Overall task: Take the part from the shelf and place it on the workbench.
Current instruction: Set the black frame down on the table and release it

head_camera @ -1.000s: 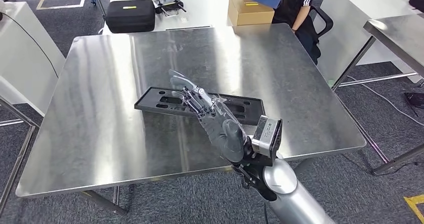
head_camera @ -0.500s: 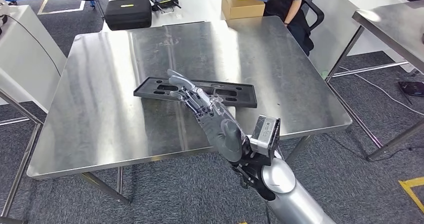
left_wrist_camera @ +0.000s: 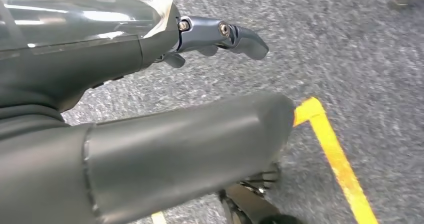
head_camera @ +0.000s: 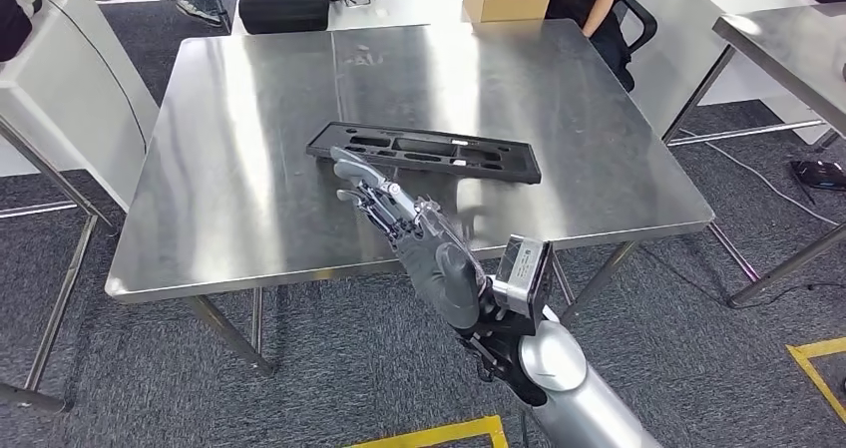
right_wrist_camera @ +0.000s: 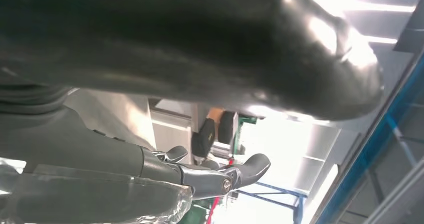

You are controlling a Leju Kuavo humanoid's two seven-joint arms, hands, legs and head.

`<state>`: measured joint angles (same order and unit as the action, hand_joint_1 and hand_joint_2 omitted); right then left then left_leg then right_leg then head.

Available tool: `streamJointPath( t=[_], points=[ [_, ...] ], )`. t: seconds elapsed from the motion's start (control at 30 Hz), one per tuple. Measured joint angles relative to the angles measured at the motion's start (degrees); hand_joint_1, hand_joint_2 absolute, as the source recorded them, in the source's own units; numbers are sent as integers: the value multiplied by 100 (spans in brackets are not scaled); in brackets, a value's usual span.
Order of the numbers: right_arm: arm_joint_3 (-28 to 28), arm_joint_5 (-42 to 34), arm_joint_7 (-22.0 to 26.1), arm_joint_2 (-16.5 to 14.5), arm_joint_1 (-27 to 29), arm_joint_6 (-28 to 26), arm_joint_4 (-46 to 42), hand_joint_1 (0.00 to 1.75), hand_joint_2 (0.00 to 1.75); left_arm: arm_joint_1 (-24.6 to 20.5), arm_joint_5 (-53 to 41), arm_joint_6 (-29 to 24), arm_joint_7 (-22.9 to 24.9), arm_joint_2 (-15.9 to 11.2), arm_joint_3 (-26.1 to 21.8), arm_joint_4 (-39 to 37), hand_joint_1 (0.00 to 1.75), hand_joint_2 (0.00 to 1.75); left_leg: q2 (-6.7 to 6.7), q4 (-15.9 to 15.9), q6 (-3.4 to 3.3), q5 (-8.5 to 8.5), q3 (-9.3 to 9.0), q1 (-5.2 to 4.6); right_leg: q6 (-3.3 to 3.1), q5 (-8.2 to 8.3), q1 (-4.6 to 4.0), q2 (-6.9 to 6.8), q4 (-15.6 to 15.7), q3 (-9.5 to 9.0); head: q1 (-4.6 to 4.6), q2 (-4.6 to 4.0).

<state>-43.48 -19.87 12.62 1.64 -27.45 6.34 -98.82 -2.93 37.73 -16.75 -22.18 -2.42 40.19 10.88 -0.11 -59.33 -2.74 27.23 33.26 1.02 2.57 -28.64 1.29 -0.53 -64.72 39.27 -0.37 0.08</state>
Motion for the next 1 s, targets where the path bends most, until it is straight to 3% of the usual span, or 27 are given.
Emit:
streamJointPath(
  t=[0.07,0.13,0.17,0.2,0.27,0.3,0.33,0.4,0.43,0.47,0.53,0.57,0.6,0.63,0.67,0.73,0.77,0.83,0.9,0.93,1.0],
  points=[
    [1,4,-1,5,6,0,1,0,0,1,0,-2,-1,-2,0,0,0,0,5,-7,-37,-142,188,-36,-33,-403,-11,13,-745,164,10,-1],
    [1,11,-1,12,15,0,2,0,0,2,0,-2,0,1,1,0,0,0,11,-11,-51,-282,367,-78,16,-409,-37,20,-991,44,11,-1],
    [1,13,-1,14,17,0,2,0,0,2,0,-2,0,1,1,0,0,0,10,-11,-52,-350,446,-99,29,-311,-61,22,-811,-167,11,-1],
    [1,15,-1,12,13,0,1,0,0,1,0,-3,0,3,1,1,0,0,9,-11,-51,-416,510,-111,3,-227,-100,24,-452,-475,11,0],
    [3,16,-1,-4,0,0,-6,0,0,3,-1,-7,-11,24,-1,5,0,0,5,0,-17,-534,592,-133,-136,-259,-189,10,409,-1098,1,0],
    [4,18,-1,-12,-8,0,-9,0,0,4,-7,-13,-27,33,-1,7,0,0,9,18,14,-587,605,-124,-205,-310,-228,4,702,-1275,6,0],
    [6,20,-1,-19,-11,0,-11,0,0,7,-21,-21,-46,42,-1,8,0,0,15,46,57,-637,608,-115,-259,-342,-256,-1,857,-1339,12,0],
    [8,16,-5,-22,-13,1,-10,0,0,7,-50,-49,-74,40,1,7,0,0,29,89,140,-699,621,-84,-323,-232,-239,14,927,-1288,37,0],
    [8,5,-11,-24,-12,5,-9,0,0,9,-60,-60,-77,42,3,7,0,0,25,38,179,-601,648,-79,-358,-157,-212,26,952,-1256,35,0],
    [8,-11,-17,-27,-11,10,-8,0,0,11,-62,-68,-77,42,4,7,0,0,19,-89,213,-416,692,-73,-380,-81,-177,39,974,-1220,32,-1],
    [4,-40,-26,-30,-6,21,-2,0,0,13,-64,-72,-76,37,5,7,0,0,2,-688,288,156,843,-48,-388,36,-144,68,976,-1136,25,-1],
    [0,-48,-28,-30,1,22,2,0,0,13,-65,-72,-75,31,5,7,0,0,0,-1031,327,343,913,-30,-374,85,-134,87,970,-1092,26,-1],
    [-5,-52,-31,-29,9,23,9,0,0,13,-65,-72,-73,24,5,7,0,0,-2,-1289,367,425,932,-8,-346,131,-122,116,960,-1041,27,-1],
    [-10,-55,-33,-29,17,24,14,0,0,14,-65,-73,-72,17,5,7,0,0,-2,-1337,401,384,853,17,-314,167,-103,153,943,-988,27,-1],
    [-15,-55,-36,-29,22,25,19,0,0,14,-64,-73,-70,11,5,7,0,0,-8,-1164,432,267,664,45,-286,194,-80,194,916,-937,27,-1],
    [-20,-55,-38,-33,23,28,22,0,0,14,-62,-74,-67,4,5,7,0,0,-142,-447,485,88,132,106,-236,214,-46,271,834,-827,22,-1],
    [-22,-54,-41,-41,23,31,24,0,0,19,-61,-75,-66,4,5,6,0,0,-235,-171,476,56,-48,122,-209,223,-49,311,791,-775,23,-1],
    [-27,-55,-46,-57,20,33,26,0,0,30,-57,-79,-64,4,5,5,0,0,-335,15,409,99,-145,115,-134,258,-66,405,744,-686,24,-1],
    [-28,-57,-49,-62,19,33,27,0,0,32,-46,-99,-66,8,4,4,0,0,-228,33,309,74,-108,105,-65,289,-60,461,724,-626,26,-1],
    [-28,-57,-49,-62,16,33,28,0,0,29,-32,-127,-68,11,3,4,0,0,-169,43,260,57,-100,102,-44,259,-60,405,660,-566,34,-1],
    [-27,-57,-49,-63,8,34,28,0,0,28,-2,-208,-72,22,0,4,0,0,-37,58,173,30,-78,102,-50,23,-61,217,145,-292,49,0]
  ],
)
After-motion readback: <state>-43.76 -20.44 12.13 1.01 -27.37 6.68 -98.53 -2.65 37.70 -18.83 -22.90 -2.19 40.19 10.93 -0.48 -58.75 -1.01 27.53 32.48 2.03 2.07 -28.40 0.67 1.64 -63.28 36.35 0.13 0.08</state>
